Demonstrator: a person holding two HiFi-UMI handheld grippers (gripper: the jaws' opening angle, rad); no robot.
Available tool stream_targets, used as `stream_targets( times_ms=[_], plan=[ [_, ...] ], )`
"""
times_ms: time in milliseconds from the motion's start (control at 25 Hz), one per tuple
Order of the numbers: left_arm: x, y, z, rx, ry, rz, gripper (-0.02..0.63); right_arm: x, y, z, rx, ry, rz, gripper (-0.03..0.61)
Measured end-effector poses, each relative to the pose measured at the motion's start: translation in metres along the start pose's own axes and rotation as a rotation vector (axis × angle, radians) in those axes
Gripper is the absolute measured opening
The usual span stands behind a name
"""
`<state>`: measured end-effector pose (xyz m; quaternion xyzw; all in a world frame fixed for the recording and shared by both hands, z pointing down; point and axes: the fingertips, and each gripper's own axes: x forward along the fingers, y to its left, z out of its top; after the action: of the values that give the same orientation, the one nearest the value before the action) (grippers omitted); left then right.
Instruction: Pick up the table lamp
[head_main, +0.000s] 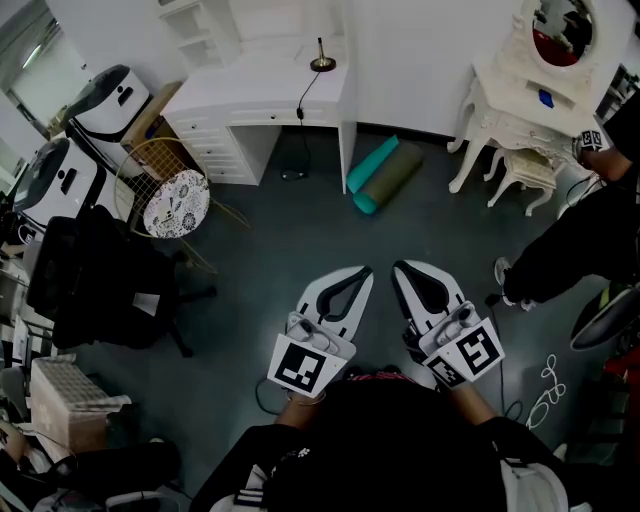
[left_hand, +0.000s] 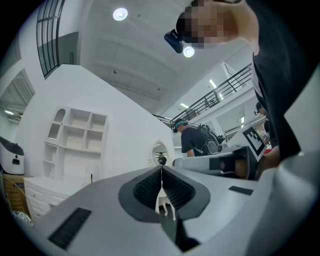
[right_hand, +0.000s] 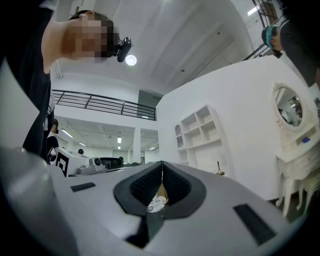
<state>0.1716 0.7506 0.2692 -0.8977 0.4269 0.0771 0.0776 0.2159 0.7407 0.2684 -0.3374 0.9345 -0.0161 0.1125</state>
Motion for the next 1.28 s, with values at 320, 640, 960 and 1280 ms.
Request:
stream_targets(
  times_ms=[320, 640, 960, 1280],
  plan=[
    [-0.010, 0.015, 0.000, -0.002, -0.002, -0.035, 0.012, 0.015, 0.015, -0.004, -0.004, -0.003, -0.008, 0.017],
    [-0.012, 0.031, -0.004, -0.009, -0.003, -0.030, 0.012, 0.022, 0.018, -0.011, -0.015, 0.015, -0.026, 0.017],
    [0.001, 0.050, -0.014, -0.017, 0.003, -0.002, 0.012, 0.039, -0.006, -0.014, -0.008, 0.016, -0.015, 0.017],
    [0.028, 0.081, -0.028, 0.001, 0.028, 0.031, 0.012, 0.073, -0.048, -0.019, 0.011, 0.013, -0.001, 0.017]
  ],
)
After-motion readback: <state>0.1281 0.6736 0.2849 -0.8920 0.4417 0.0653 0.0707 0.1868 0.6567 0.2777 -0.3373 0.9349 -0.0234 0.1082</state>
